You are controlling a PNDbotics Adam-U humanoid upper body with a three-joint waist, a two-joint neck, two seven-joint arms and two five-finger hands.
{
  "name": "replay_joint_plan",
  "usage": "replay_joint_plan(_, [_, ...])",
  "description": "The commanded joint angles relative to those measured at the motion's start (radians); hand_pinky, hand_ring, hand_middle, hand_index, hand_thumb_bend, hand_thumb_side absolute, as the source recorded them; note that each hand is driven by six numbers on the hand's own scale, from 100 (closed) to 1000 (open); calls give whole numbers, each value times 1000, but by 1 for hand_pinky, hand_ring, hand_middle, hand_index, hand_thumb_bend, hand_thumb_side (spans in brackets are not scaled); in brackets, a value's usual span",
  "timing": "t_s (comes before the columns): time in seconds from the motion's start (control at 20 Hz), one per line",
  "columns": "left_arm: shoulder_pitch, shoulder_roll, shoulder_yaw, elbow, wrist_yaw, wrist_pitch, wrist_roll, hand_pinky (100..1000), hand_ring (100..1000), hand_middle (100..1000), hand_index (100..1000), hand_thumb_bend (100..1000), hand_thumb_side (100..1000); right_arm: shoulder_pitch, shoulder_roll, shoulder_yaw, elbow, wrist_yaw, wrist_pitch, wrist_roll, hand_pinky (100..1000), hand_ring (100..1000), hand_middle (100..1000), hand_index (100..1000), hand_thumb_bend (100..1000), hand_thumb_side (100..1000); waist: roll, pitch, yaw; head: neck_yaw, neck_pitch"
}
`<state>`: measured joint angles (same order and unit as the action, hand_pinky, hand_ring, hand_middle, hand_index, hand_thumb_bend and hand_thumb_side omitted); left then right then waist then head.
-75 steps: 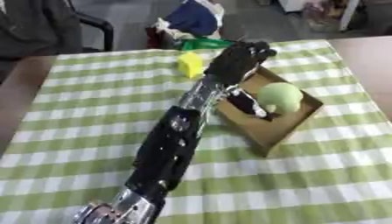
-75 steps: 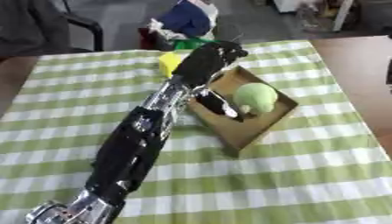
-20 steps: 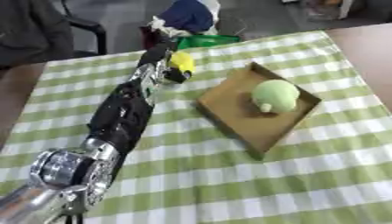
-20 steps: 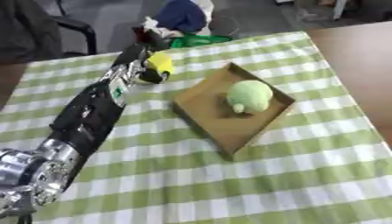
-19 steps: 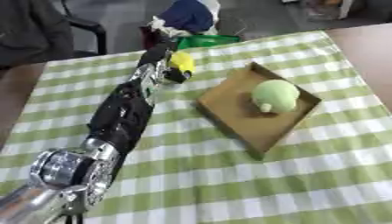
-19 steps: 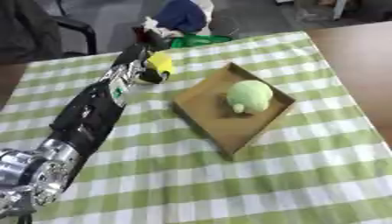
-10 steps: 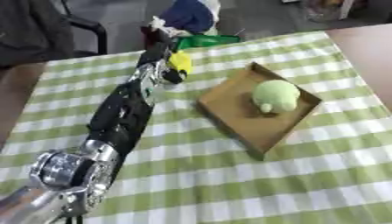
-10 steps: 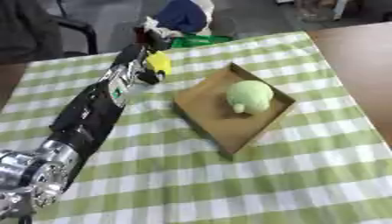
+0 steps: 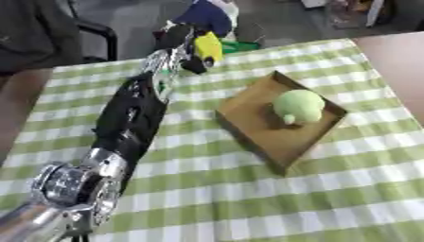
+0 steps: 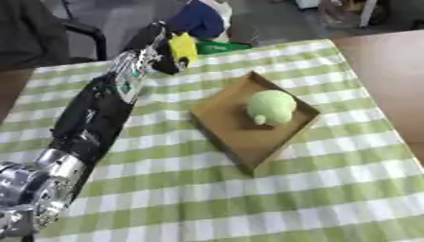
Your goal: Pick up objects on the table and place them in the box.
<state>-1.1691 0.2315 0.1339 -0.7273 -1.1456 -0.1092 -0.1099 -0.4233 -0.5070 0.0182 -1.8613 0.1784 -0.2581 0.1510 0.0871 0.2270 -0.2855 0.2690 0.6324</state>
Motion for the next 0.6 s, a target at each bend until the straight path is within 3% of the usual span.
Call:
replay_joint_plan(0.05, [-21, -14, -66, -40, -18, -107, -43, 657, 489, 515, 791, 237, 100, -14, -16, -13, -8, -7, -2, -5, 871, 805, 708, 971, 100, 443, -11, -24, -1, -4, 1])
replay_joint_plan(0.2, [-16, -40, -126, -31, -39, -198, -69, 664, 493, 521, 791, 254, 100, -16, -16, -14, -9, -7, -2, -6, 871, 805, 709, 971, 100, 443, -12, -24, -2, -5, 1])
replay_joint_plan(0.25, [-14, -48, -144, -25, -47, -225, -74, 667, 497, 515, 793, 392, 100, -16, -16, -14, -9, -8, -2, -6, 871, 805, 709, 971, 100, 449, -12, -25, -2, -4, 1])
replay_joint_plan(0.3, [-10, -55, -159, -19, -54, -251, -79, 667, 495, 508, 794, 263, 100, -16, -16, -15, -9, -8, -2, -6, 871, 805, 709, 971, 100, 443, -11, -25, -2, -5, 1])
replay_joint_plan(0.6, [18, -71, -221, 14, -84, -352, -92, 678, 503, 534, 806, 298, 100, -13, -17, -18, -6, -9, -3, -8, 871, 805, 709, 972, 100, 444, -10, -29, 0, -12, 3])
